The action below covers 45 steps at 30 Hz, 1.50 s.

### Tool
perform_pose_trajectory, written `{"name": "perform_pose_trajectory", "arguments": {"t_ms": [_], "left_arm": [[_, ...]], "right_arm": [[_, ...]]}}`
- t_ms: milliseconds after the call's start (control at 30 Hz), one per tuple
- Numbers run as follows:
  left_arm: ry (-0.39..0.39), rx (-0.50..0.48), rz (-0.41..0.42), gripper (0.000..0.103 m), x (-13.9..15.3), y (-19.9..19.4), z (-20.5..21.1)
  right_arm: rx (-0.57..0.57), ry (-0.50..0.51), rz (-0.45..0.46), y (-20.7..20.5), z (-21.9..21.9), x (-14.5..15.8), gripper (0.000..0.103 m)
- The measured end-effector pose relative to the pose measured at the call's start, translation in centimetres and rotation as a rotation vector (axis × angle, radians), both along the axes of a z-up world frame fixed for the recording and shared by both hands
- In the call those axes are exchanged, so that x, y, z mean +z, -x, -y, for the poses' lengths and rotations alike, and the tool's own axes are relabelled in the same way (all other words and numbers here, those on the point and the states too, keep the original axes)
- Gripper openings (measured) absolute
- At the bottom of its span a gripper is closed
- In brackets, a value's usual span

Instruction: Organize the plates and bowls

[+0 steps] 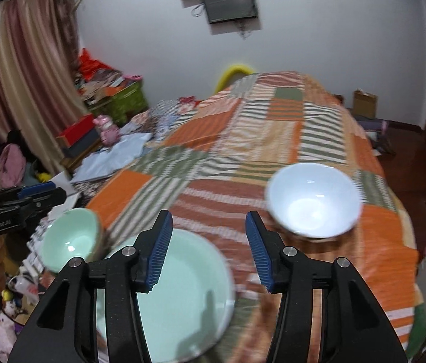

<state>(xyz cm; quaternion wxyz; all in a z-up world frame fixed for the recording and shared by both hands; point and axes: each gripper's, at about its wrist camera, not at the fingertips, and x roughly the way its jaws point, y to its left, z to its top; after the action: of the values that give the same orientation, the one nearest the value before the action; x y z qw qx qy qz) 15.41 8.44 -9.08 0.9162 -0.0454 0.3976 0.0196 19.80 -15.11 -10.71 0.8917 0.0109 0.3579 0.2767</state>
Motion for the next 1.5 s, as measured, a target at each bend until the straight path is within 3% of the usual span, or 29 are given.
{"name": "perform_pose_trajectory", "arguments": {"t_ms": [467,1033,1233,1500], "left_arm": [[0.040,-0.099,-0.048,0.054,-1.9,-7.2,6.6],[0.043,-0.182,-0.138,0.054,-6.8,-15.3,9.9],[0.053,-0.199,-0.163,0.054,-8.3,-17.0,10.3],[0.063,-0.217,-0.170,0.054,-9.2,-17.8,11.2]], "right_arm": [[-0.191,0.029,-0.030,-4.1,7.6,-1.9,0.047],[-0.240,0.068,-0.176,-11.9,9.7,-7.2,0.046],[-0.207,0.060,-0.232,-13.3,9.6,-8.4,0.025],[-0.138,0.073,-0.217,-12.6,8.8,-8.2,0.021]]}}
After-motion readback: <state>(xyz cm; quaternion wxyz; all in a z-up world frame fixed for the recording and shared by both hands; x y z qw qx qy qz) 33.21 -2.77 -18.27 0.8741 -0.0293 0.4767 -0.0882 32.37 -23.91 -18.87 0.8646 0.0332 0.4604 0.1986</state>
